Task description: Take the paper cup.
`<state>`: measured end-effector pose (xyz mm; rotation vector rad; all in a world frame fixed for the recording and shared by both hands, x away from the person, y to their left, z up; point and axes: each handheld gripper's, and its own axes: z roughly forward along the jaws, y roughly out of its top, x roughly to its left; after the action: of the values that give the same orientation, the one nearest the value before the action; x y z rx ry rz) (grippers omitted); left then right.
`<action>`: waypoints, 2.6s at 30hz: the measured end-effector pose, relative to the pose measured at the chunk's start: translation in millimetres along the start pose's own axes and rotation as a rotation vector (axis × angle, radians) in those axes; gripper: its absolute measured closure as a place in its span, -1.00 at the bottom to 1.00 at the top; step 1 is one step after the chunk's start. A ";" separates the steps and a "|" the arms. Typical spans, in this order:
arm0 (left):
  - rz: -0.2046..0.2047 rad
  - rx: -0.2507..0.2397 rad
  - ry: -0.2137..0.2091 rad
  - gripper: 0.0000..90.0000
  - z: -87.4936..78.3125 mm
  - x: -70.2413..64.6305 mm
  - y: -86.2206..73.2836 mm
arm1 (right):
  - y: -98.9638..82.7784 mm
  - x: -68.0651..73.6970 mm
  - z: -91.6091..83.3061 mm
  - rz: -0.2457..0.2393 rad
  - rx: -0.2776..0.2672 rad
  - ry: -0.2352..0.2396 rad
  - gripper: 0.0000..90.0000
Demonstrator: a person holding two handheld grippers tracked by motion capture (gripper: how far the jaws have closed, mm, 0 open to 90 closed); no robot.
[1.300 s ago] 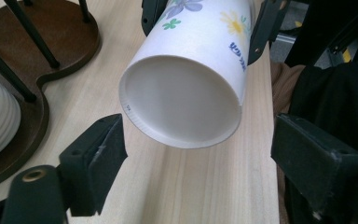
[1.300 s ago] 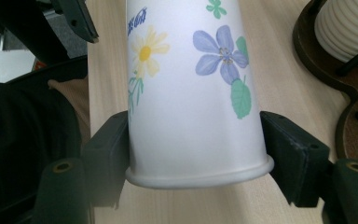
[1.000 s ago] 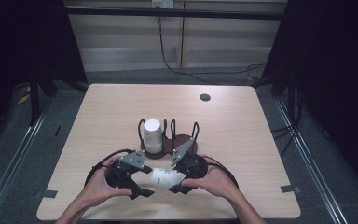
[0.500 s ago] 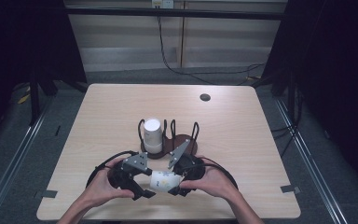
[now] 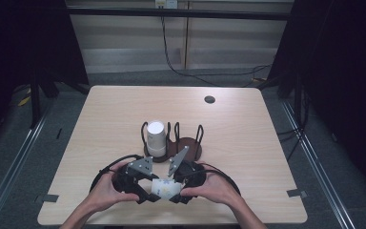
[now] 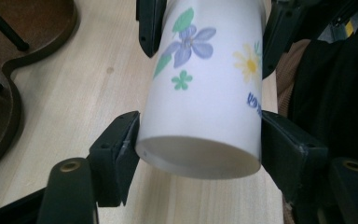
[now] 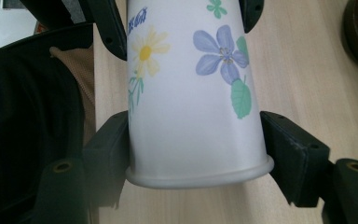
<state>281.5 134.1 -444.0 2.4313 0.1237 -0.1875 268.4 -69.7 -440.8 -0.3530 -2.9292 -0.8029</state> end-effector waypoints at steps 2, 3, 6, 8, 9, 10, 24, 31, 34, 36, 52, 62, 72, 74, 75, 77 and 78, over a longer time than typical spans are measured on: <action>0.005 0.004 -0.003 -0.29 0.9 -0.1 -0.2 | 0.5 0.7 0.3 0.000 -0.001 0.002 -0.36; 0.006 0.010 -0.007 -0.28 1.5 -0.1 -0.3 | 0.7 1.1 -0.1 0.006 -0.005 0.002 -0.36; 0.009 0.005 -0.013 -0.27 2.6 -0.6 0.1 | 0.3 1.4 -1.9 0.007 -0.017 0.008 -0.36; 0.012 0.011 -0.023 -0.26 3.6 -0.4 0.1 | -0.1 1.4 -1.4 0.000 -0.013 0.014 -0.36; 0.012 0.013 -0.019 -0.26 4.2 -0.6 0.0 | -0.1 1.2 -0.9 -0.005 -0.011 0.012 -0.36; 0.008 0.012 -0.018 -0.26 4.7 -1.0 0.0 | -0.2 1.4 -0.8 -0.002 -0.005 0.015 -0.36; 0.014 0.023 -0.018 -0.22 4.6 -1.4 0.5 | -0.8 0.7 0.6 -0.007 -0.023 0.016 -0.37; 0.026 0.026 -0.011 -0.19 4.0 -3.1 1.1 | -2.1 -0.5 1.1 -0.009 -0.034 0.023 -0.40; 0.023 0.022 -0.010 -0.19 3.6 -3.5 1.0 | -2.7 -0.8 0.9 0.001 -0.037 0.025 -0.43; 0.021 0.017 -0.009 -0.19 3.1 -3.7 1.0 | -3.3 -1.2 0.3 0.003 -0.050 0.028 -0.46; 0.006 -0.003 -0.012 -0.19 1.0 -5.2 -1.4 | -10.6 -5.1 -10.1 0.055 -0.131 0.017 -0.65; -0.017 -0.074 0.024 -0.19 -9.5 -5.1 -7.3 | -17.1 -10.4 -21.4 0.093 -0.201 0.012 -0.70; -0.040 -0.126 0.035 -0.19 -19.1 -0.8 -17.7 | -22.5 -12.3 -24.5 0.122 -0.250 0.014 -0.70; -0.043 -0.140 0.034 -0.19 -20.2 0.2 -18.2 | -23.4 -11.4 -25.5 0.125 -0.256 0.011 -0.70; -0.049 -0.151 0.038 -0.19 -20.5 0.3 -18.4 | -24.3 -11.0 -25.8 0.127 -0.267 0.014 -0.70; -0.047 -0.160 0.035 -0.19 -20.6 0.8 -18.7 | -26.9 -11.0 -26.5 0.135 -0.281 0.017 -0.70; -0.047 -0.162 0.038 -0.19 -20.5 0.8 -18.9 | -28.4 -10.9 -26.8 0.139 -0.286 0.020 -0.70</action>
<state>281.7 161.9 -440.7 2.2728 0.2051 -0.1462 272.6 -109.3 -433.3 -0.5573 -2.7345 -1.1966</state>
